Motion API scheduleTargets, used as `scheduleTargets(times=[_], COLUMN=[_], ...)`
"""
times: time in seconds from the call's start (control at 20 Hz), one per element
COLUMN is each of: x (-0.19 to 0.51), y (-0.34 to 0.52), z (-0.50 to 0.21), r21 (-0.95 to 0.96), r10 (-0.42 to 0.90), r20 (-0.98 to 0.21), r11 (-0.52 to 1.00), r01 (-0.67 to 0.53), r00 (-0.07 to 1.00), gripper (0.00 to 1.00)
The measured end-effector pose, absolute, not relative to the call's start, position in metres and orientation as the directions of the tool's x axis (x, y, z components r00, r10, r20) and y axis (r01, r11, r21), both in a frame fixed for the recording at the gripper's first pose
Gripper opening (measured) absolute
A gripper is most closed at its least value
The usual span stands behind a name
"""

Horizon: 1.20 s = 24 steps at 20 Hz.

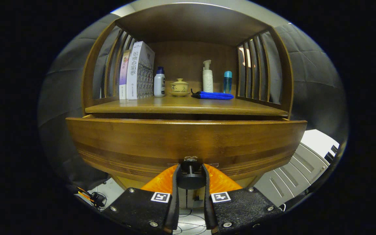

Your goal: Pull open the drawer, take out the items inside it, and place them on the countertop above the cabinet.

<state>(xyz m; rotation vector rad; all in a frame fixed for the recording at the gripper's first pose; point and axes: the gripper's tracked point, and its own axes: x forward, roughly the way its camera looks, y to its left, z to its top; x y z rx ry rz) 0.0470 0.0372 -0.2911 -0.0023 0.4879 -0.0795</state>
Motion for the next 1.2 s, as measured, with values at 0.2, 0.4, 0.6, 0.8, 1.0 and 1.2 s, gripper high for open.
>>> scheduleTargets(times=[0.2, 0.4, 0.6, 0.8, 1.0, 1.2], x=[0.006, -0.032, -0.068, -0.089, -0.102, -0.122], y=[0.036, 0.037, 0.045, 0.050, 0.049, 0.049], z=[-0.285, -0.283, -0.283, -0.283, -0.282, -0.250], r21=[-0.016, 0.012, 0.026, 0.032, 0.112, 0.159], r10=[-0.064, -0.042, -0.014, 0.016, 0.058, 0.101], r20=[-0.481, -0.487, -0.510, -0.503, -0.494, -0.444], r11=[0.998, 0.998, 0.999, 0.999, 0.994, 0.987], r01=[0.064, 0.055, 0.032, 0.000, -0.003, -0.033], r00=[0.875, 0.872, 0.860, 0.864, 0.868, 0.890], gripper=[0.32, 0.32, 0.31, 0.31, 0.59, 0.97])
